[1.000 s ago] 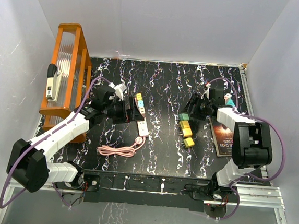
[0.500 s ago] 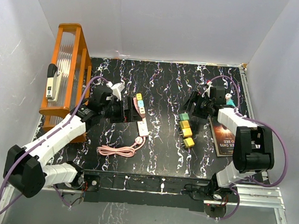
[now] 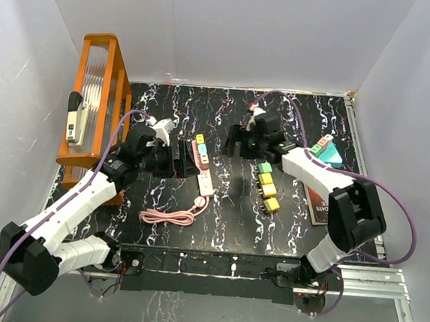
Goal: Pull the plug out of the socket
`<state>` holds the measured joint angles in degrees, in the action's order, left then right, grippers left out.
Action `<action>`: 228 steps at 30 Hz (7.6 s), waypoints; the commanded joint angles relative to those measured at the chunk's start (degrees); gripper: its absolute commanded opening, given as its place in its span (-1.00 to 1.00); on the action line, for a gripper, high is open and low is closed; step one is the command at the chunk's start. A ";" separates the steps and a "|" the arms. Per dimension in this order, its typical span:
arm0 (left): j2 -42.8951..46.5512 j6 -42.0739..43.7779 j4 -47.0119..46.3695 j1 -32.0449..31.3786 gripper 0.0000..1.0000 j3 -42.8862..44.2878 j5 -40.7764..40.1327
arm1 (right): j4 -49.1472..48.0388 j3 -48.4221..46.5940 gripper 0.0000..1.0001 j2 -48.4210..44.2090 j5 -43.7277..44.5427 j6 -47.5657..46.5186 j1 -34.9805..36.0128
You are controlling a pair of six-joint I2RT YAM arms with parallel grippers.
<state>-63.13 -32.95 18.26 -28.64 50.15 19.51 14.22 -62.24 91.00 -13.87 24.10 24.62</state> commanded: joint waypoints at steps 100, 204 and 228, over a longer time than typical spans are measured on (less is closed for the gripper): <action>-42.00 -13.59 -19.98 5.01 -0.40 2.62 -3.15 | -4.11 -9.89 -0.72 12.30 -5.68 4.38 9.82; -10.85 -8.29 -5.22 3.86 0.34 2.47 5.26 | 10.56 -13.56 0.32 12.28 -8.69 -6.59 -19.27; -8.26 -6.85 -2.72 3.84 0.45 0.52 1.10 | 17.99 -33.54 0.52 20.00 25.24 -6.65 15.82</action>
<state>-74.15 -40.66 14.44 -24.56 51.13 20.29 29.50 -91.37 108.42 3.09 17.93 38.30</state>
